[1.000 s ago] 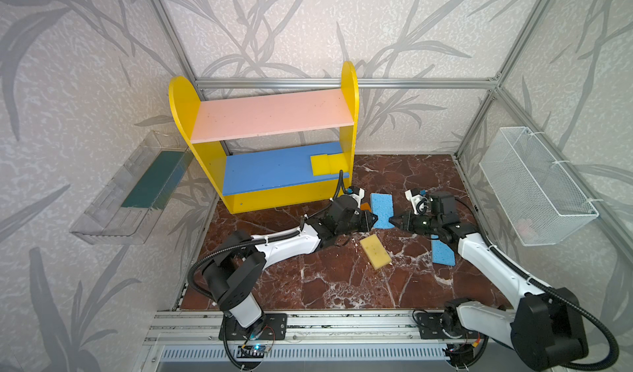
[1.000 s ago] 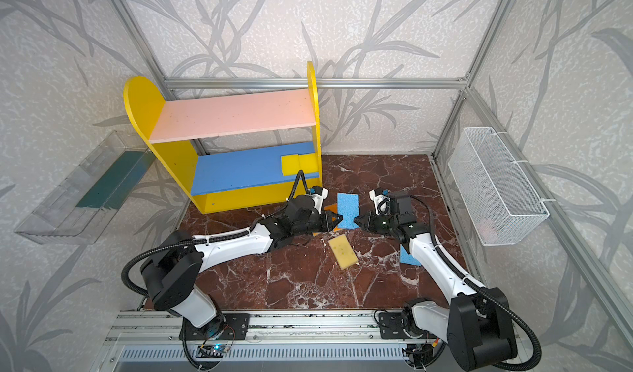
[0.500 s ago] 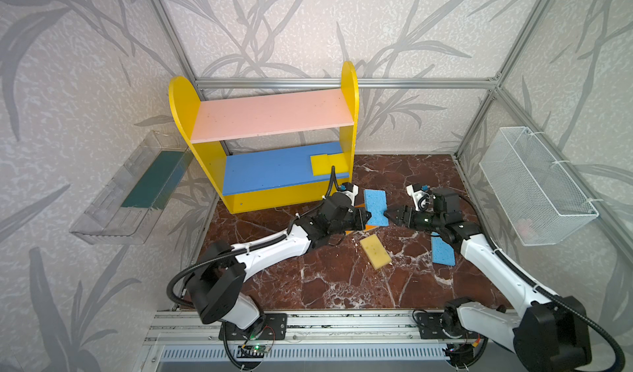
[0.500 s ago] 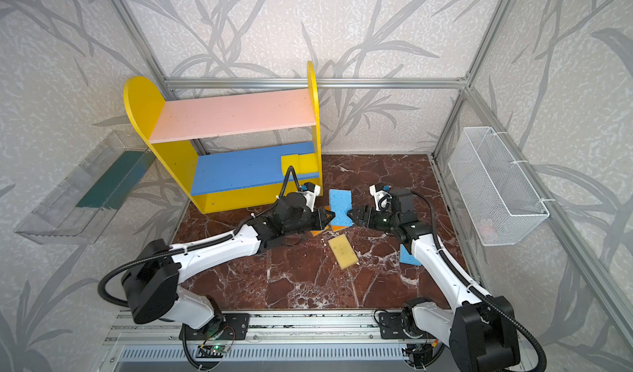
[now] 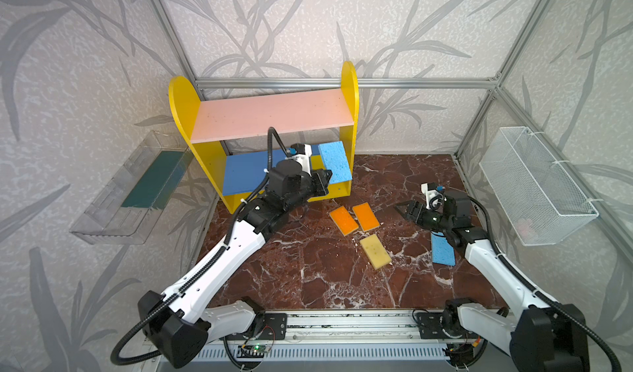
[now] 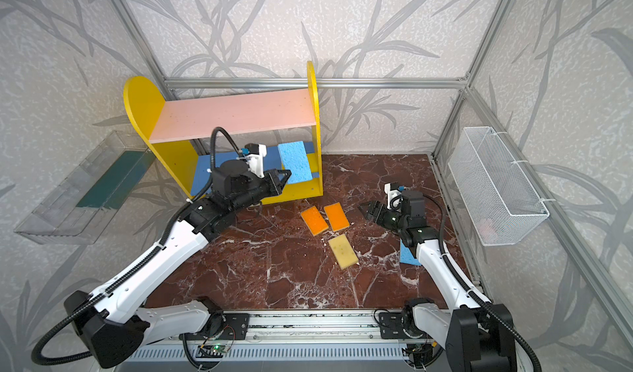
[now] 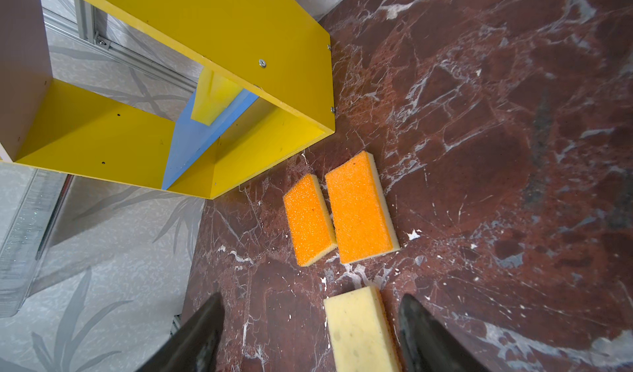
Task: Place and organize the cleaning sponges onto the shelf
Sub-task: 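Raise the blue sponge to the pink shelf with the left gripper while the right withdraws, then lower the blue sponge onto the pink shelf and open the left gripper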
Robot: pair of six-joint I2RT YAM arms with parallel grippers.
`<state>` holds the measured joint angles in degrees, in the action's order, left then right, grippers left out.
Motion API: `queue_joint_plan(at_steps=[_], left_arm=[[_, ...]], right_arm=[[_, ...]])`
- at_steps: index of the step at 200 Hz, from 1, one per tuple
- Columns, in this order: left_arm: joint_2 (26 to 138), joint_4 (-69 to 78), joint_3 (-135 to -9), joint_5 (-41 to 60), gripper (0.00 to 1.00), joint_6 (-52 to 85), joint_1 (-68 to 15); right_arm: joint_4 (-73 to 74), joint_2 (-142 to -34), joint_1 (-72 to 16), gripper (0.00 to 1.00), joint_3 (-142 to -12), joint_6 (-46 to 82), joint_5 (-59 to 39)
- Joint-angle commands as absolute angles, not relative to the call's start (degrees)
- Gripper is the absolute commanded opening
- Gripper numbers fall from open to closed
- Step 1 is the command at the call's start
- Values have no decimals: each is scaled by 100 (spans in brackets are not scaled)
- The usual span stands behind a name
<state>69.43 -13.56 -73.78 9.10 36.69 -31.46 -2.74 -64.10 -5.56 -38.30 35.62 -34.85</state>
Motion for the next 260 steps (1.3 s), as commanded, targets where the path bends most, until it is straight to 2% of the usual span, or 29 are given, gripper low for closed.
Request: queue_joint_plan(at_steps=[1,73,154,260], left_arm=[[7025,-1887,-8038,1122,0,3305,-2958],[8440,-2433,-10348,2275,1,3359,-1996],[10916,-3481,-13659,3260,1,3443,-1436],[12064,-3432,-14547,3864,1,4006,-1296]], right_arm=[[-39,-6477,-562,78,-4003,3605,-3631],[34,-6705,-564,78,-4002,3502,-3657],[175,-7037,-563,78,-3885,3446,-3577],[158,-7211,-565,78,-3908,3400,-3498]])
